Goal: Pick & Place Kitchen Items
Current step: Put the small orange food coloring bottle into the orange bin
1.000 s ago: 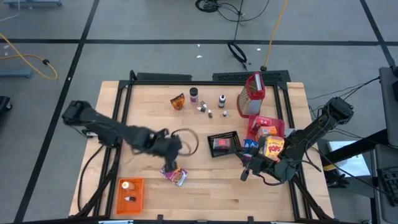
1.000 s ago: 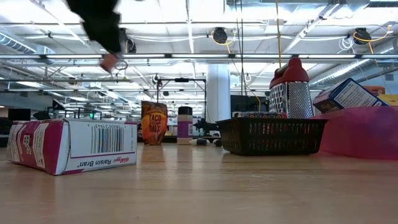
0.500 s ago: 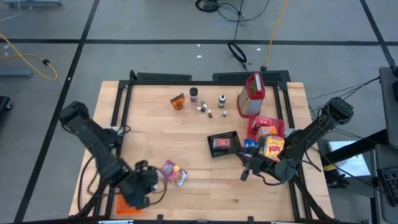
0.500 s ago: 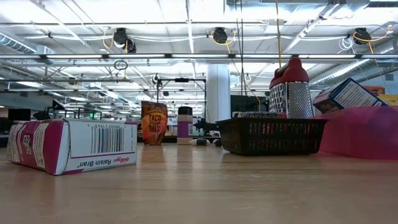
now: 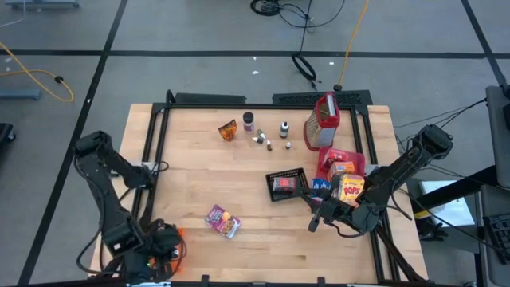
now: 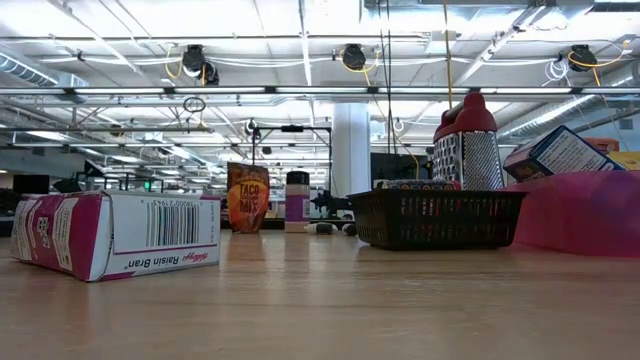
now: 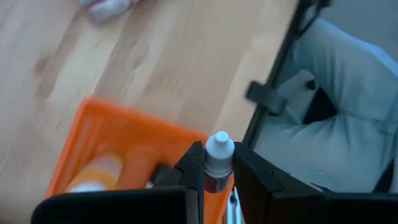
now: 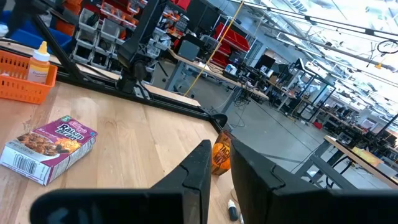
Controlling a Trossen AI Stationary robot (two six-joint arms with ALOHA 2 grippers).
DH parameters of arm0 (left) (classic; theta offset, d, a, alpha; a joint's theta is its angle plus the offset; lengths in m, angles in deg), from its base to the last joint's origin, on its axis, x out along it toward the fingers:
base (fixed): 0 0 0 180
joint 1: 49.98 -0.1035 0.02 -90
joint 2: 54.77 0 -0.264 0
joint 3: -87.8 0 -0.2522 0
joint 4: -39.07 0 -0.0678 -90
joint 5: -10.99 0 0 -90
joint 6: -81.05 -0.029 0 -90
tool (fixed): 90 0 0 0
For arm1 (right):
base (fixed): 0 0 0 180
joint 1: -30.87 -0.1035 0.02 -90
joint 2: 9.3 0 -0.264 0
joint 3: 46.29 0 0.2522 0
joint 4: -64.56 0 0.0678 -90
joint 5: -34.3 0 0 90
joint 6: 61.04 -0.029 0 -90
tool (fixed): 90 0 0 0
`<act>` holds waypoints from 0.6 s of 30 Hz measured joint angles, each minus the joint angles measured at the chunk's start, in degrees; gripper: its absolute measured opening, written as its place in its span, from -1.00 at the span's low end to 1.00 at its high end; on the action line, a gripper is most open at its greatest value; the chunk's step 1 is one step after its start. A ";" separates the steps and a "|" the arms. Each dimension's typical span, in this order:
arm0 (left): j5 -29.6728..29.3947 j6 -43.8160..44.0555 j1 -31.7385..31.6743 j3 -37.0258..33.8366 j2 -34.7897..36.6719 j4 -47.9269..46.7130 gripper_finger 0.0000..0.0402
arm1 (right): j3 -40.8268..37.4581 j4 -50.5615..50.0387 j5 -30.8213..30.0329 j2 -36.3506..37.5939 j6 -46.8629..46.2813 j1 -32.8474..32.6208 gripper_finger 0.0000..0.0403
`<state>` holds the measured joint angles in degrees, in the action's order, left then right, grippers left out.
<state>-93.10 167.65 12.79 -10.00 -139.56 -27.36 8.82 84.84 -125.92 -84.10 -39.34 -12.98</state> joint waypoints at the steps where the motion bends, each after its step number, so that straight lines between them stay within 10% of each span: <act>1: -0.02 2.19 0.71 0.00 0.00 -1.18 -0.73 | 0.00 0.00 0.00 0.00 0.00 -0.01 -0.73; 18: -0.96 18.68 4.36 -6.56 -0.09 -5.40 -0.72 | 0.00 0.00 0.00 0.00 0.02 0.01 -0.73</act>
<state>-94.06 186.33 17.15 -16.56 -139.65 -32.76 8.82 84.84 -125.92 -84.10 -39.32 -12.97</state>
